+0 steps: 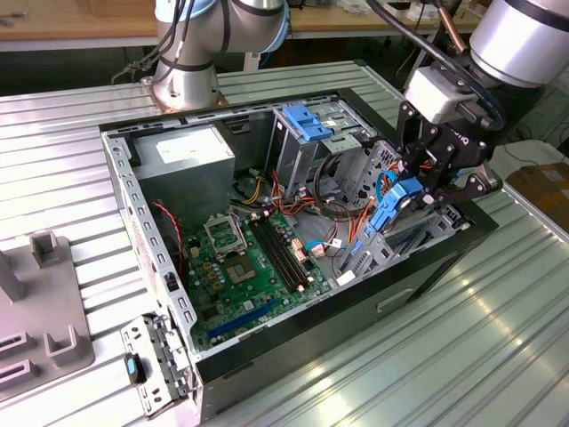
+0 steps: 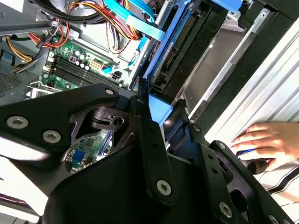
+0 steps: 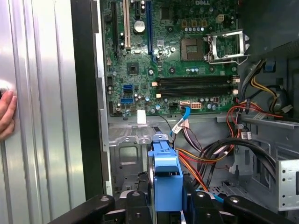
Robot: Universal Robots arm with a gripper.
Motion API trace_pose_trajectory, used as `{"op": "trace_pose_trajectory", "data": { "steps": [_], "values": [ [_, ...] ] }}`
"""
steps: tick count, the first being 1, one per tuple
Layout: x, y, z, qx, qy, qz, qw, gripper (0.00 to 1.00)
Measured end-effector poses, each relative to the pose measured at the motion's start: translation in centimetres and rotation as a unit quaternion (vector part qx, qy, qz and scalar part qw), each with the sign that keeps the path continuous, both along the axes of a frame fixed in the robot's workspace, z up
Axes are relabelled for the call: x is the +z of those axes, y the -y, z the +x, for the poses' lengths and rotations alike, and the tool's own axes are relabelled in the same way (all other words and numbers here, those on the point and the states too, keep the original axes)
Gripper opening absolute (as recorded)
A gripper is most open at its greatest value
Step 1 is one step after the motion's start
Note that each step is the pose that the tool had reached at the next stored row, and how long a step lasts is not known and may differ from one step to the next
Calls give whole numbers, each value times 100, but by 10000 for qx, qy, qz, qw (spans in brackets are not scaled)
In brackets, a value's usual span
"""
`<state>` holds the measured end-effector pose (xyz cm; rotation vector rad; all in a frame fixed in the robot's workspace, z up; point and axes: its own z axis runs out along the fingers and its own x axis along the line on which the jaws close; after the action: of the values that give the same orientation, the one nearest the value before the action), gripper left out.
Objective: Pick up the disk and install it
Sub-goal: 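Insert the disk into the insertion slot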
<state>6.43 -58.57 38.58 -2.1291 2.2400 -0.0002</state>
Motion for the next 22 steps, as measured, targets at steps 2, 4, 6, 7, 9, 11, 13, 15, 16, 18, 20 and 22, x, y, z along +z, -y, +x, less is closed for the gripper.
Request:
{"op": "trace_pose_trajectory", "data": {
  "steps": [2,4,6,7,9,11,13,15,16,18,20,22],
  "values": [
    [-1,0,0,0,0,1,10000,37],
    [-6,1,1,1,1,5,10000,38],
    [-2,0,0,0,0,1,10000,44],
    [-2,0,0,0,0,1,10000,44],
    [-2,0,0,0,0,1,10000,44],
    [-3,0,0,0,0,1,10000,44],
    [-3,0,0,1,0,1,10000,44],
    [-3,0,1,0,0,1,10000,44],
    [-3,0,0,0,0,1,10000,45],
    [-4,0,0,1,0,1,10000,63],
    [-4,0,0,0,0,1,10000,63],
    [-5,0,11,1,0,2,10000,63]
  ]
}}
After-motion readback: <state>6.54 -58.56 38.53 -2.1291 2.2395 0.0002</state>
